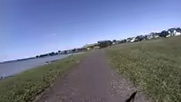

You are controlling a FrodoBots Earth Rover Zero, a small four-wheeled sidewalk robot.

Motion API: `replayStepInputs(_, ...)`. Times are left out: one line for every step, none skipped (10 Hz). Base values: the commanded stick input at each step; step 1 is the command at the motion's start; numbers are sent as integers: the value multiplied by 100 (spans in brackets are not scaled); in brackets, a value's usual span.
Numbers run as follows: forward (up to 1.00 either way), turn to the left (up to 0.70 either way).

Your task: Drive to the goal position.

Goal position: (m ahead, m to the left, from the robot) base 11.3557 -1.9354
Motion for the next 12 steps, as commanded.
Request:
replayStepInputs(70, 0)
replayStepInputs(70, 0)
replayStepInputs(70, 0)
replayStepInputs(70, 0)
replayStepInputs(70, 0)
replayStepInputs(70, 0)
replayStepInputs(70, 0)
replayStepInputs(70, -2)
replayStepInputs(70, -19)
replayStepInputs(70, 0)
replayStepInputs(70, 0)
replayStepInputs(70, 0)
